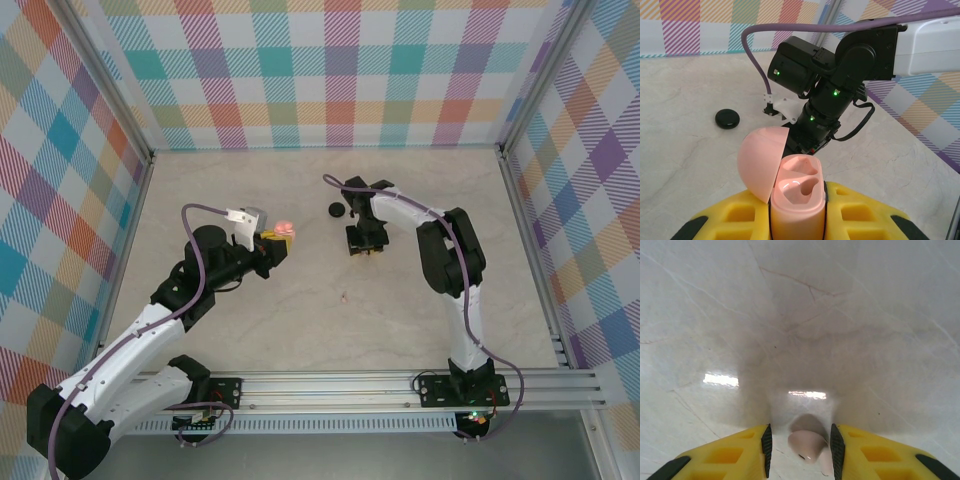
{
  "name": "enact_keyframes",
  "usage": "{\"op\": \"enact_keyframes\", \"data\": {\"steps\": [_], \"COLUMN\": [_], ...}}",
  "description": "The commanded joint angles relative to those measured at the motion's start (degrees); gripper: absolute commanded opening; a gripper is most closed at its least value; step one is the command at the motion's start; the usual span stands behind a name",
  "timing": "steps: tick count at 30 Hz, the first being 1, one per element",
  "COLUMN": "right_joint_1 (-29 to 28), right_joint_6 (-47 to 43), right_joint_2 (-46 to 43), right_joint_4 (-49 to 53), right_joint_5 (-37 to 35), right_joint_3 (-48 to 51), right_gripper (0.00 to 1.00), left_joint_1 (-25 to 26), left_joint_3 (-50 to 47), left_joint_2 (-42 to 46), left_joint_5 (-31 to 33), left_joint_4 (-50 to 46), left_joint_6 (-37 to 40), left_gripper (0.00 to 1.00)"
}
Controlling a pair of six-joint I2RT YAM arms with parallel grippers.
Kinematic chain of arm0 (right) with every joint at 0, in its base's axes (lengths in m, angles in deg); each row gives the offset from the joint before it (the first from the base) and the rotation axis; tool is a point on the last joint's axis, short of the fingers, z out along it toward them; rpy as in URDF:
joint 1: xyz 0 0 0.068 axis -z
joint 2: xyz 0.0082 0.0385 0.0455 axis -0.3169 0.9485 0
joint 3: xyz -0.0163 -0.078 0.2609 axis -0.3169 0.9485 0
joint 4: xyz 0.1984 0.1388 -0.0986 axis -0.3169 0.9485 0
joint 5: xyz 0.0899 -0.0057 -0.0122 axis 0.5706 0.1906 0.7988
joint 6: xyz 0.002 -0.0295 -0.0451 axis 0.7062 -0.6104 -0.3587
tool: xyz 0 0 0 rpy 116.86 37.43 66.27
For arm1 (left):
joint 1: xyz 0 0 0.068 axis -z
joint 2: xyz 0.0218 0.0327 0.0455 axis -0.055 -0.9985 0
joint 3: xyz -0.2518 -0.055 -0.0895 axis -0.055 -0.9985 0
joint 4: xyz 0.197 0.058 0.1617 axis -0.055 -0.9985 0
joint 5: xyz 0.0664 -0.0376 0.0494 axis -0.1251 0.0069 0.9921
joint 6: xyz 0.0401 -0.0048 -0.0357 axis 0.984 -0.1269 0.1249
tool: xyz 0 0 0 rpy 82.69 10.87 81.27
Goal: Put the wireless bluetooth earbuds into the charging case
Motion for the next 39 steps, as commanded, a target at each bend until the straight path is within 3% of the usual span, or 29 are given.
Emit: {"op": "enact_keyframes", "data": {"steps": [1, 23, 39], "right_joint_1": [-0.3, -0.4, -0.4], "right_joint_6": [0.5, 1.0, -2.0], "right_joint_2": [0.9, 2.9, -7.0], "right_joint_4": [3.0, 4.0, -4.9], "right_joint_5": [-1.0, -1.6, -0.3], "right_joint_3": [-1.7, -2.3, 5.8], "right_gripper": [0.39, 0.29, 0.24], "left_joint_1": [-0.6, -0.6, -0.4], "left_joint_3": [0.9, 1.0, 0.0], "left_joint_2": [0.2, 0.0, -4.6], "left_joint_5": [-1.0, -1.0, -3.1], "left_joint_4": [1.9, 1.8, 5.2], "left_joint_6": [-0.7, -0.6, -3.5], "left_gripper": [0.13, 0.14, 0.14]}}
